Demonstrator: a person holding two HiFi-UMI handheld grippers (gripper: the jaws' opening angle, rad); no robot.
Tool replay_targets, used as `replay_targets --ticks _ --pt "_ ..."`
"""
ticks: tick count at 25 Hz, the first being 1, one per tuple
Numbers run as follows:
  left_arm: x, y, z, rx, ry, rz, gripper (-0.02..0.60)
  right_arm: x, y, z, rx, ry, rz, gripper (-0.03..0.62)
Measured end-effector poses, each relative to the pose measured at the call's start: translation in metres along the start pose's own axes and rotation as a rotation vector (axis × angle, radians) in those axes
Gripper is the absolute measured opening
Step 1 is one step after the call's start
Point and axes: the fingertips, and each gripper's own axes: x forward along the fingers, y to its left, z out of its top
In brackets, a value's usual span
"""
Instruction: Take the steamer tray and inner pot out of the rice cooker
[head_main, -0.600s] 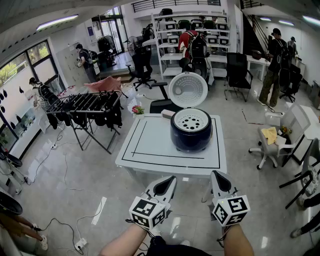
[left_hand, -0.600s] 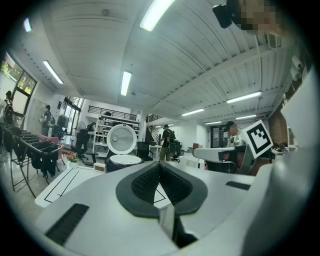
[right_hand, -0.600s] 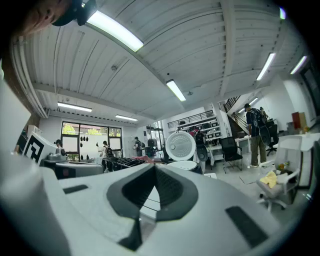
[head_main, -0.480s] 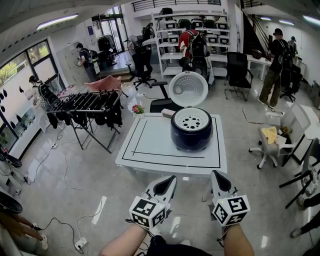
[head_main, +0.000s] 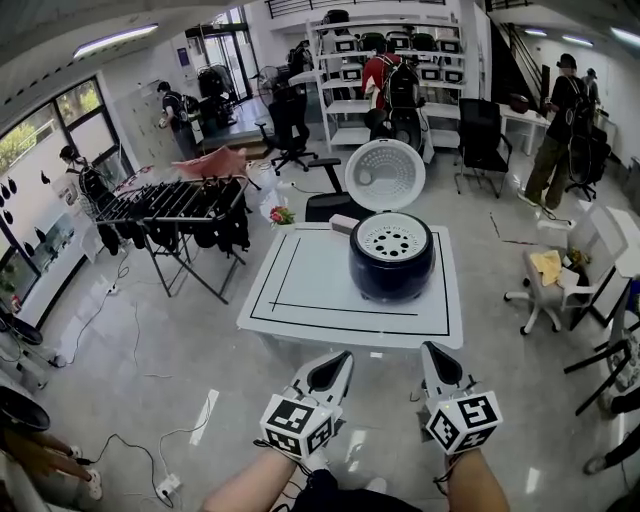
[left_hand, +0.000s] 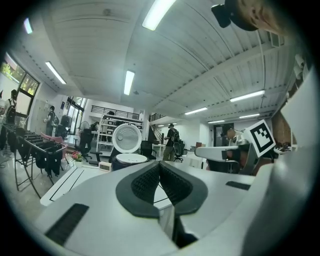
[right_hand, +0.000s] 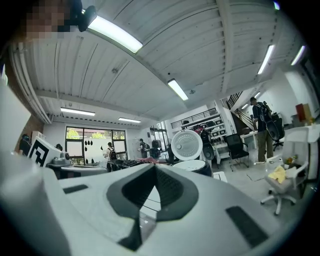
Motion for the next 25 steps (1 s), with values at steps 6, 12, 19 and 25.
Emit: replay_targets --ticks 6,12,19,25 --pt "0.009 0.027 0.001 -0.003 0.006 -0.019 0.013 0.024 0.002 0.002 0.043 -0.016 -0.023 0.002" --pt "0.014 0.066 0.007 -0.020 0.003 -0.044 0.036 0.060 0.013 0.001 0.074 -0.017 -0.057 0.028" --pt "0.023 0.114 0.014 -0.025 -0.006 -0.084 0.133 0.105 0.031 0.006 0.037 -0.021 -0.091 0.124" --pt "0.033 0.162 0.021 0.001 -0.011 -0.119 0.257 0.149 0.046 0.003 0.002 -0.004 -0.127 0.135"
